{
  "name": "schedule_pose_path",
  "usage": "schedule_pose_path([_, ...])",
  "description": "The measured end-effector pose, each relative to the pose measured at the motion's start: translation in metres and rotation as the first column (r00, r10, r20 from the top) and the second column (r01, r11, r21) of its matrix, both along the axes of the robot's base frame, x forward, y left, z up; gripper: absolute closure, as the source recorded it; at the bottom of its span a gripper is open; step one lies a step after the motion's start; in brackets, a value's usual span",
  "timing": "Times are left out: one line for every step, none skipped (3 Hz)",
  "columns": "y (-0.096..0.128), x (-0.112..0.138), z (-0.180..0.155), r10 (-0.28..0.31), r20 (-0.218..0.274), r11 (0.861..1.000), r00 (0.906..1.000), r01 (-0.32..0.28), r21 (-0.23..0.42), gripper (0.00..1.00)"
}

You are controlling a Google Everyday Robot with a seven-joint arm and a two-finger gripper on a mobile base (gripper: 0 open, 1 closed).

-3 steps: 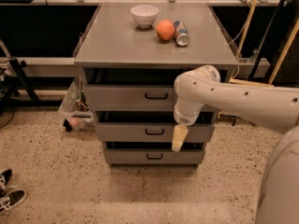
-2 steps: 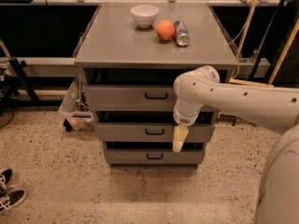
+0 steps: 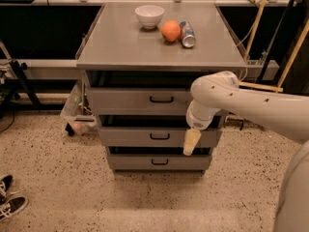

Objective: Open middle drawer

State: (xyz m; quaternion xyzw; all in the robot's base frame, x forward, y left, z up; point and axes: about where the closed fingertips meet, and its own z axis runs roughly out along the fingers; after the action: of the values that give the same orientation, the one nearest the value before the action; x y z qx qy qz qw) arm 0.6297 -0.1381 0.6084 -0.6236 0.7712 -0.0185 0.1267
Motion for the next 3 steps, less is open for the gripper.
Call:
schedule_pose_path([-0.028,0.02,-0.009,0.001,0.1,0.992,0.995,-0.014,0.126,0.0])
schedule_pose_path([-0.056,0.015,-0.01,0.031,0.128,0.993,0.9913,-0.045,0.107,0.0])
schedule_pose_path([-0.053,0.016,-0.011,0.036,0.126,0.993,0.9913,-0.05,0.107,0.0])
